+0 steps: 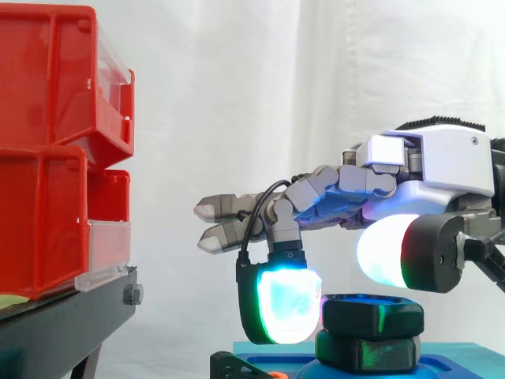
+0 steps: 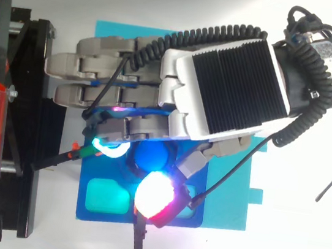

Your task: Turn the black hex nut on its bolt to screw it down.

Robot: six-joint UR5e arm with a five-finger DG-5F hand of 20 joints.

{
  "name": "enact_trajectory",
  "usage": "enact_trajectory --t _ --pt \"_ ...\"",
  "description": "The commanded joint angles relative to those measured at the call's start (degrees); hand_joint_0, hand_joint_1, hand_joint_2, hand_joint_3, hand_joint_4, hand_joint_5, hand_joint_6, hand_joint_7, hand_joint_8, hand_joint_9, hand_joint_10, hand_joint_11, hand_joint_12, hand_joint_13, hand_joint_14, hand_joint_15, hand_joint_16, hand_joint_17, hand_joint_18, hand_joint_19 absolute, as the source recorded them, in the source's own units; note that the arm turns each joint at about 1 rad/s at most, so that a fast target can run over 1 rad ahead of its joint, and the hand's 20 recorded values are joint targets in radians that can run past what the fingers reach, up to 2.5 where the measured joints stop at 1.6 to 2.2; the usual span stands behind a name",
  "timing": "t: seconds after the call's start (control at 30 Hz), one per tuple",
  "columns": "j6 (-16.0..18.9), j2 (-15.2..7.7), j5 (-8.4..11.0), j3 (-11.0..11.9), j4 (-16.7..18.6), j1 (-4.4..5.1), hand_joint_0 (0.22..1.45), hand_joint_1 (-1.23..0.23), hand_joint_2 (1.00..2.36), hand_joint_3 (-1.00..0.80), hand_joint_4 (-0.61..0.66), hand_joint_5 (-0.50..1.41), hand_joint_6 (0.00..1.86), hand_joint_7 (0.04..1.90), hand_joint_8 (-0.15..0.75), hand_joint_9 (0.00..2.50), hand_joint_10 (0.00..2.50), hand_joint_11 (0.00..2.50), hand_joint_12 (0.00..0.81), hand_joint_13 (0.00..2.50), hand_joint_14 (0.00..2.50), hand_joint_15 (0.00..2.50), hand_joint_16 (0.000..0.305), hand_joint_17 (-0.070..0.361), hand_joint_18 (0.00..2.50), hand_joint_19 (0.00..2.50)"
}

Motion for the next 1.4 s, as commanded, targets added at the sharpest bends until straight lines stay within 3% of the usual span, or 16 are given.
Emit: enact_trajectory --t 0.0,0.4,0.73,0.83,0.87,1.07,1.37 --pt "0.1 0.0 -0.61 0.0 0.2 -0.44 0.51 -0.36 1.0 -0.5 0.25 -0.17 0.82 1.1 0.268 0.33 0.0 0.0 0.335 0.1 0.0 0.0 0.047 0.105 0.17 0.12" --pt "0.9 0.0 -1.31 1.0 1.4 -0.88 0.51 -0.36 1.0 -0.5 0.25 -0.16 0.79 1.1 0.271 0.34 0.0 0.0 0.336 0.1 0.0 0.0 0.047 0.105 0.17 0.12" --pt "1.4 0.0 -0.79 1.0 3.6 0.44 0.51 -0.36 1.0 -0.5 0.26 -0.14 0.66 1.21 0.27 0.33 0.0 0.0 0.335 0.1 0.0 0.0 0.047 0.106 0.17 0.13" --pt "1.4 0.0 0.0 1.0 3.8 1.06 0.51 -0.36 1.0 -0.5 0.27 -0.13 0.62 1.25 0.267 0.33 0.0 0.0 0.336 0.09 0.0 0.0 0.047 0.107 0.17 0.13" --pt "1.2 0.0 1.23 1.0 3.9 1.67 0.51 -0.36 1.0 -0.5 0.26 -0.12 0.57 1.33 0.268 0.33 0.0 0.0 0.335 0.09 0.0 0.0 0.047 0.107 0.17 0.12" --pt "0.4 -0.1 2.46 1.0 4.6 2.55 0.51 -0.36 1.0 -0.5 0.27 -0.11 0.51 1.4 0.266 0.32 0.0 0.0 0.336 0.09 0.0 0.0 0.047 0.107 0.16 0.13" --pt "-0.4 -0.1 3.43 -0.4 4.1 3.6 0.51 -0.36 1.0 -0.5 0.27 -0.11 0.5 1.36 0.266 0.32 0.0 0.0 0.336 0.09 0.0 0.0 0.048 0.107 0.16 0.12"
